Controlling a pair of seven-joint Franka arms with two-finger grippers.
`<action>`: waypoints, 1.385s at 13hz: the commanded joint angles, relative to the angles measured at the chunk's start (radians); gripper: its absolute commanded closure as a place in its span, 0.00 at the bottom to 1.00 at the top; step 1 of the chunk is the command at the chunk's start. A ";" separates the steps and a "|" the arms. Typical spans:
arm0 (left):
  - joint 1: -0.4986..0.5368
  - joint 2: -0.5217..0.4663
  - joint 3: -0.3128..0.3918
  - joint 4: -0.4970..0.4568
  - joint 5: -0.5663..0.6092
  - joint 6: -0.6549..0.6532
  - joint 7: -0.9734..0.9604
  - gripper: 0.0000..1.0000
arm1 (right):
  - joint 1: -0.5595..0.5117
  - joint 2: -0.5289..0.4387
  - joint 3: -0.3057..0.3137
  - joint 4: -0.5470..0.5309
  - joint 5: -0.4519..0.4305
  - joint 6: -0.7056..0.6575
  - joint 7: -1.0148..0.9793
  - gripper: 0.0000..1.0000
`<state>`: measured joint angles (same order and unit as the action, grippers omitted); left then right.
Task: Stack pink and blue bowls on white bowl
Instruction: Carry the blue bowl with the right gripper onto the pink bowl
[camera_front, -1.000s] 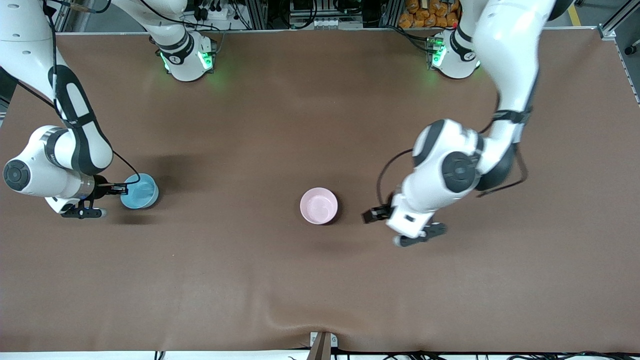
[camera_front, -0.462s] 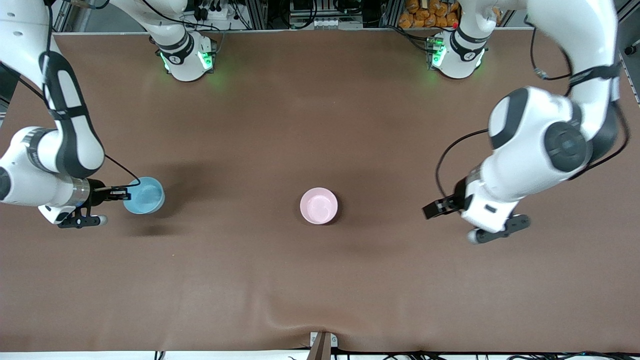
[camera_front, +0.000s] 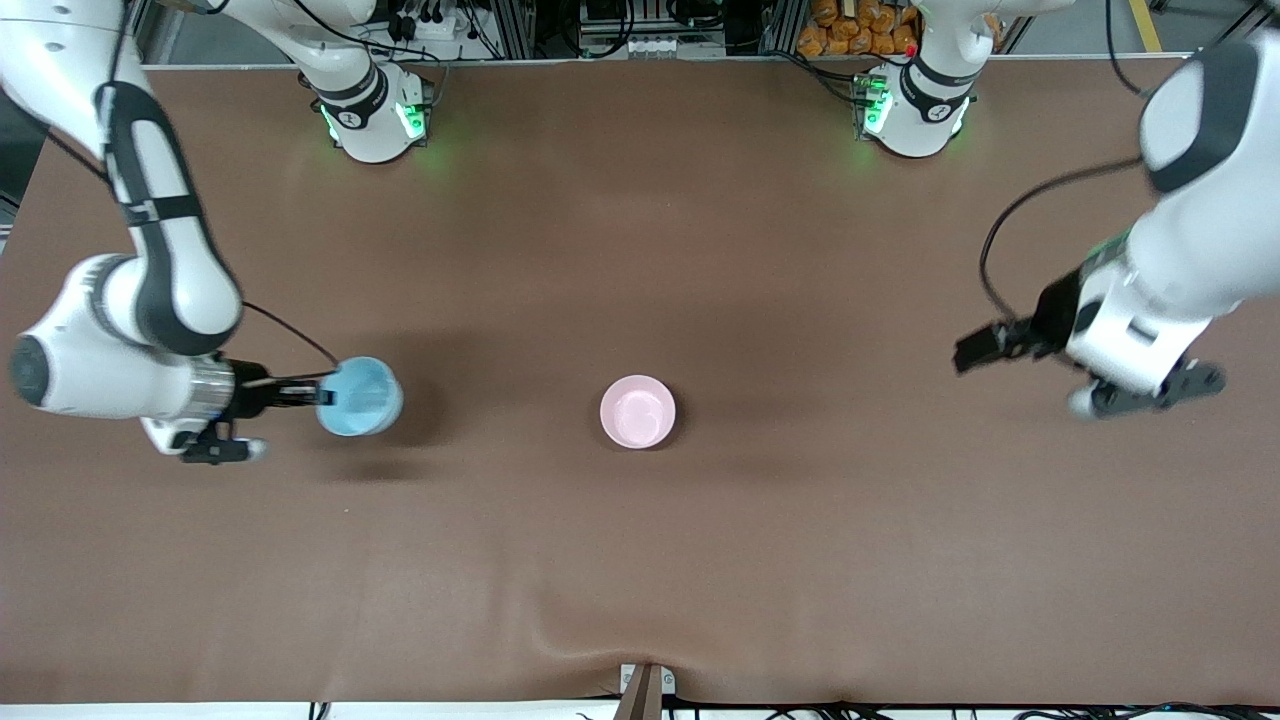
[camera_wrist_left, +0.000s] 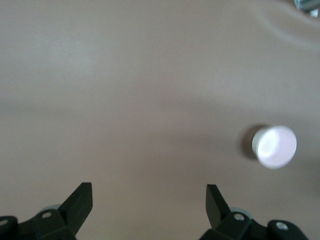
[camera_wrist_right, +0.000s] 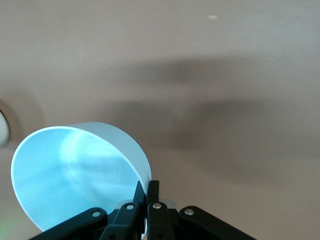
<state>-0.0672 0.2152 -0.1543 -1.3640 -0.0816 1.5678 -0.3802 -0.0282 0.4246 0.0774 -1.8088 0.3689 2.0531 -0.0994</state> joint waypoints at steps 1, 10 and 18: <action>0.030 -0.114 -0.007 -0.053 0.034 -0.060 0.096 0.00 | 0.132 0.008 -0.007 -0.001 0.027 0.085 0.203 1.00; 0.041 -0.261 0.036 -0.179 0.032 -0.048 0.213 0.00 | 0.431 0.140 -0.010 0.198 0.015 0.174 0.823 1.00; 0.050 -0.232 0.059 -0.142 0.037 -0.038 0.261 0.00 | 0.536 0.266 -0.015 0.315 0.010 0.236 1.021 1.00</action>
<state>-0.0289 -0.0185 -0.0830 -1.5208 -0.0643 1.5331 -0.1333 0.4789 0.6585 0.0773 -1.5320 0.3741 2.2784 0.8761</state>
